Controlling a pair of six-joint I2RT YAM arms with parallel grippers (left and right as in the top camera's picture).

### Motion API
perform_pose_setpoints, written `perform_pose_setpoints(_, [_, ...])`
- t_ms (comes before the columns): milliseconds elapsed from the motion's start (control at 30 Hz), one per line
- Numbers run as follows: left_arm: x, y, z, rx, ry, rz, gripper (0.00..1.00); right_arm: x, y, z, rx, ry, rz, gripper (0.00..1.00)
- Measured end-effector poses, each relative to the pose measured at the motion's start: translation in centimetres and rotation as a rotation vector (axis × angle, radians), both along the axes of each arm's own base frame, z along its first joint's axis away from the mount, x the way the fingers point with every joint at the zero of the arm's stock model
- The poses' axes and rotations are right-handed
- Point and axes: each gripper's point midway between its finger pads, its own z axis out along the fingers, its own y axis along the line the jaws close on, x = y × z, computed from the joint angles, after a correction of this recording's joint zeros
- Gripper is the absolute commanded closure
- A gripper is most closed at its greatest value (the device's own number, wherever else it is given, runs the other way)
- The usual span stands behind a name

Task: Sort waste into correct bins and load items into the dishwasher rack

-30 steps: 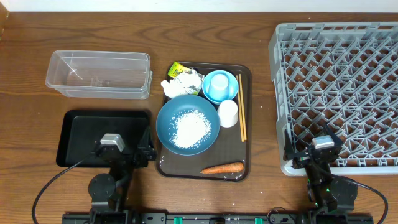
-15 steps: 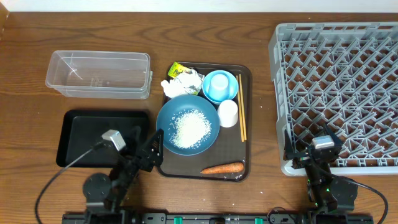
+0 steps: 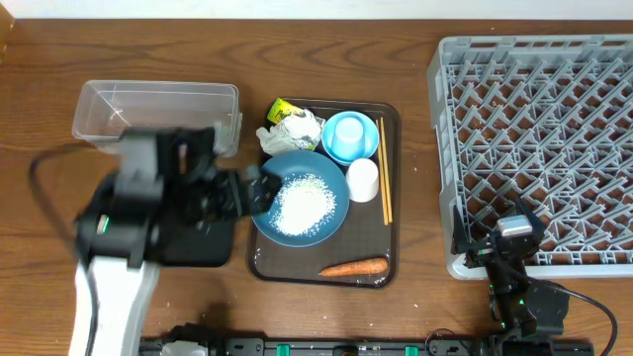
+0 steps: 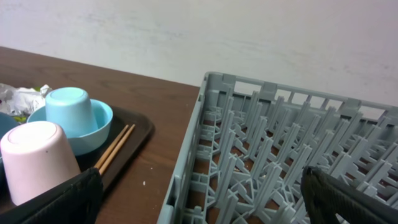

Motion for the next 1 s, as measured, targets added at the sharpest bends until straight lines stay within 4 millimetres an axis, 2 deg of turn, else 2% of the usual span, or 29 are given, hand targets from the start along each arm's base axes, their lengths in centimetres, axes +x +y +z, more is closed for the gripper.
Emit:
perform_pose_setpoints(100, [1.0,-2.4,-1.4,0.005,0.034,-0.093,0.02,0.0,0.0,0.0,0.0,0.0,0.0,0.01])
perform_pose_setpoints(300, [-0.3,-6.6,-5.7,0.164,0.121,-0.229,0.02,0.0,0.0,0.0,0.0,-0.001,0.0,0.01])
perform_pose_setpoints(433, [-0.4,-9.2,-8.1,0.261,0.115,-0.287,0.02,0.0,0.0,0.0,0.0,0.0,0.0,0.01])
perform_pose_setpoints(800, [-2.8,-11.9,-13.1,0.429,0.172,-0.468,0.02,0.0,0.0,0.0,0.0,0.0,0.0,0.01])
perform_pose_setpoints(1000, [-1.7,-12.3,-16.8,0.588,0.138,-0.505,0.0,0.0,0.0,0.0,0.0,0.0,0.0,0.01])
